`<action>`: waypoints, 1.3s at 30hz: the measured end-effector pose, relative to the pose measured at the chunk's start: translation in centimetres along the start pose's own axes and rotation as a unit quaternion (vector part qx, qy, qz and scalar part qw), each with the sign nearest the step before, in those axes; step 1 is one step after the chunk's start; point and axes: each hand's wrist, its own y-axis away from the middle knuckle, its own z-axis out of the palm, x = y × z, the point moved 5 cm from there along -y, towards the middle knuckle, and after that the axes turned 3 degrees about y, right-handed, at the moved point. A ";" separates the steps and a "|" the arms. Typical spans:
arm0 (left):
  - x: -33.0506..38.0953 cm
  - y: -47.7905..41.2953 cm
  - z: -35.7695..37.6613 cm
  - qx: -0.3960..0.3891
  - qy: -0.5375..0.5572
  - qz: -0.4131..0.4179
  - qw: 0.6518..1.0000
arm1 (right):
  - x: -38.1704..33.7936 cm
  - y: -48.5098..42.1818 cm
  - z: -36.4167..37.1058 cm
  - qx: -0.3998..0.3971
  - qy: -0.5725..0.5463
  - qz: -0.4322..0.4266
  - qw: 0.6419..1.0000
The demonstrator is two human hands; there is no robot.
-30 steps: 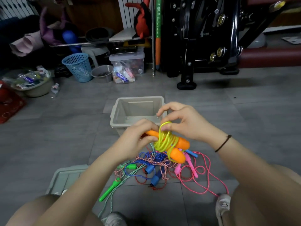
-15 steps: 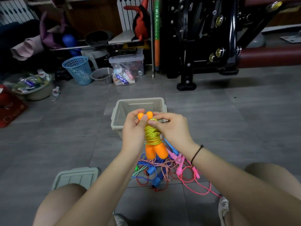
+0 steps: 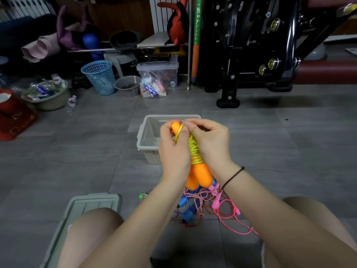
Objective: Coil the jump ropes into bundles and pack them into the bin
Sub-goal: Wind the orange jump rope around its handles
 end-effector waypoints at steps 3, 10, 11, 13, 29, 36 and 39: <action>0.8 -0.9 0.0 0.018 0.055 -0.004 0.998 | -0.2 -0.8 1.0 -0.007 -0.066 0.033 0.997; 1.8 -2.2 0.3 0.051 0.028 0.029 0.998 | -0.1 -1.3 2.1 0.006 -0.118 0.050 0.992; 1.8 -2.2 0.5 0.041 0.029 0.025 0.998 | -0.1 -1.3 1.9 0.011 -0.131 0.055 0.990; 1.8 -2.2 1.0 0.010 0.033 0.017 0.999 | -0.5 -1.4 1.3 0.021 -0.155 0.058 0.986; 3.1 0.0 3.1 0.031 -0.117 0.153 0.981 | 0.8 -1.0 0.1 0.063 -0.321 0.208 0.922; 2.6 -1.9 2.3 0.025 -0.041 0.089 0.995 | 0.1 -0.6 0.8 0.076 -0.217 0.135 0.964; 2.1 -2.2 1.8 0.025 0.000 0.034 0.999 | -0.2 -0.3 1.0 0.059 -0.177 0.097 0.978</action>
